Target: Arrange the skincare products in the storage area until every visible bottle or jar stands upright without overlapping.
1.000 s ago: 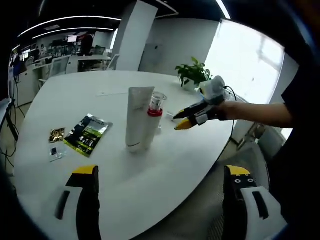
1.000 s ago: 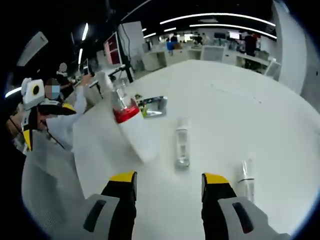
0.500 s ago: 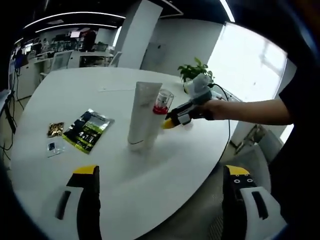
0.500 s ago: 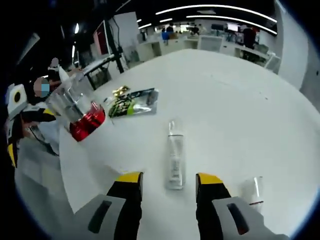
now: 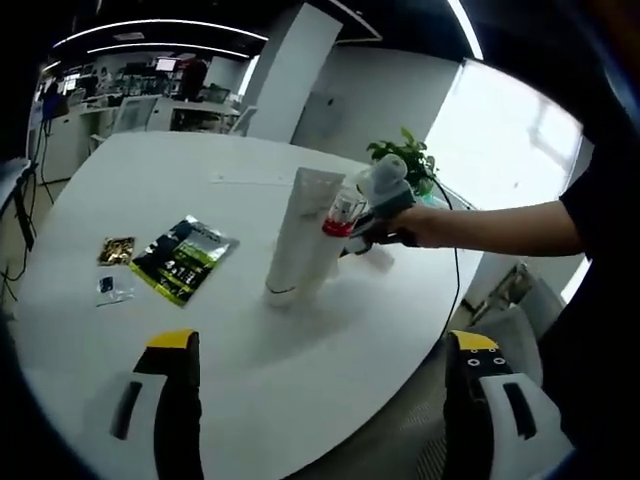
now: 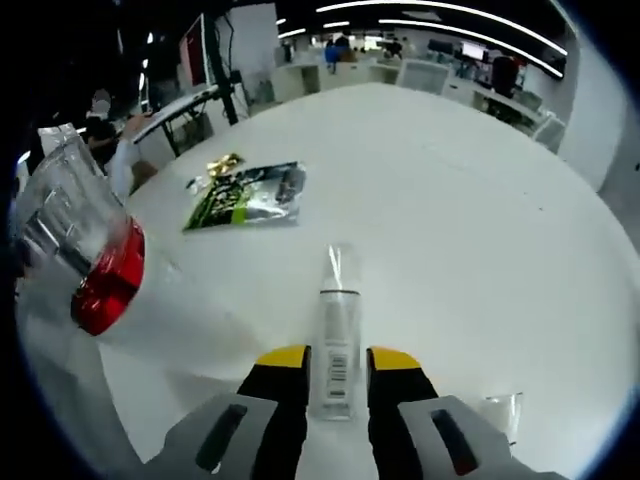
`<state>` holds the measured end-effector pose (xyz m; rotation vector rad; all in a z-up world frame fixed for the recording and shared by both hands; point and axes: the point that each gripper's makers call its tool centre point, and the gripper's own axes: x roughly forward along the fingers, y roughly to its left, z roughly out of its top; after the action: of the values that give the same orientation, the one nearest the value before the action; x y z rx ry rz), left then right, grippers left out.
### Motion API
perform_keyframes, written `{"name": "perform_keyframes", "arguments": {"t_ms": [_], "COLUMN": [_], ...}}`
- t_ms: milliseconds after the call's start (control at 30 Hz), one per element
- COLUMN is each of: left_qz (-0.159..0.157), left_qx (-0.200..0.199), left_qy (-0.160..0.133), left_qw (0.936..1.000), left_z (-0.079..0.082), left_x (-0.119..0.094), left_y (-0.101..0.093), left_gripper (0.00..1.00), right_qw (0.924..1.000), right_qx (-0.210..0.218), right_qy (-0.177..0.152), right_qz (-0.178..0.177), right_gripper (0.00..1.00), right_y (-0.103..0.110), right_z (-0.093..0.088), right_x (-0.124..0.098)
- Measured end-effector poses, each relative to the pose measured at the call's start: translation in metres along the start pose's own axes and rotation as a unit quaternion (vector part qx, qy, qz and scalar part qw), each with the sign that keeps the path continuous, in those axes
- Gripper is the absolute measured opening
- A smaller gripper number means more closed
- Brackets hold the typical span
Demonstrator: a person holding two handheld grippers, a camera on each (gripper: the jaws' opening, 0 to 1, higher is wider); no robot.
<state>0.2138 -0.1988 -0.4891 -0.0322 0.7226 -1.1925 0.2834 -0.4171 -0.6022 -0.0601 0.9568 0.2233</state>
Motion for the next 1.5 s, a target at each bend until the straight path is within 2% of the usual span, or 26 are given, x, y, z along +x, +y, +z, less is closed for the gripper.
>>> {"name": "perform_keyframes", "arguments": {"t_ms": [200,267,300,600,733,767,833,967,1033,1133,1233,1267,1333,1400,1500], "left_qz": [0.006,0.009,0.01,0.012,0.009,0.006,0.001,-0.004,-0.006,-0.009,-0.012,-0.013,-0.018,-0.023,-0.024], "left_qx": [-0.007,-0.01,-0.011,-0.01,-0.005,-0.002,0.006,0.025,0.032,0.041,0.049,0.05,0.052,0.052,0.058], "left_qy": [-0.002,-0.003,-0.002,0.005,0.002,0.002,0.004,0.011,0.009,0.009,0.008,0.007,0.002,-0.003,-0.004], "left_qw": [1.0,0.9999,0.9999,0.9999,1.0,1.0,1.0,0.9996,0.9994,0.9991,0.9987,0.9986,0.9985,0.9984,0.998], "left_z": [-0.005,-0.007,-0.008,-0.01,-0.002,-0.001,0.003,0.009,0.013,0.016,0.019,0.021,0.025,0.027,0.029], "left_x": [-0.005,-0.007,-0.008,-0.008,-0.007,-0.008,-0.008,-0.011,-0.012,-0.013,-0.014,-0.014,-0.015,-0.016,-0.019], "left_y": [0.006,0.007,0.008,0.009,0.006,0.004,0.0,-0.005,-0.01,-0.013,-0.016,-0.019,-0.024,-0.026,-0.028], "left_gripper": [0.95,0.94,0.94,0.93,0.93,0.93,0.93,0.93,0.93,0.93,0.93,0.93,0.93,0.93,0.93], "right_qw": [0.9998,0.9981,0.9975,0.9984,0.9997,0.9999,0.9997,0.9993,0.9973,0.9926,0.985,0.9803,0.9763,0.9775,0.9702], "right_qx": [-0.012,-0.05,-0.063,-0.049,-0.02,0.008,0.025,0.037,0.069,0.11,0.151,0.17,0.176,0.17,0.184], "right_qy": [0.019,0.022,0.018,0.022,0.014,0.013,0.007,0.003,-0.025,-0.049,-0.081,-0.098,-0.123,-0.123,-0.153], "right_qz": [0.003,-0.026,-0.026,-0.019,-0.007,-0.005,-0.002,-0.007,0.002,0.009,0.018,0.022,0.029,0.025,0.036], "right_gripper": [0.18,0.14,0.13,0.12,0.11,0.11,0.11,0.1,0.1,0.1,0.1,0.1,0.1,0.1,0.1], "right_y": [0.0,-0.012,-0.011,-0.007,-0.009,-0.012,-0.015,-0.018,-0.015,-0.016,-0.019,-0.022,-0.021,-0.024,-0.021], "right_z": [0.001,0.003,0.006,0.004,0.004,0.004,0.003,-0.002,-0.002,-0.005,-0.007,-0.007,-0.005,-0.016,-0.013], "right_x": [0.009,0.011,0.012,0.011,0.011,0.011,0.011,0.006,-0.002,-0.015,-0.033,-0.04,-0.061,-0.067,-0.089]}}
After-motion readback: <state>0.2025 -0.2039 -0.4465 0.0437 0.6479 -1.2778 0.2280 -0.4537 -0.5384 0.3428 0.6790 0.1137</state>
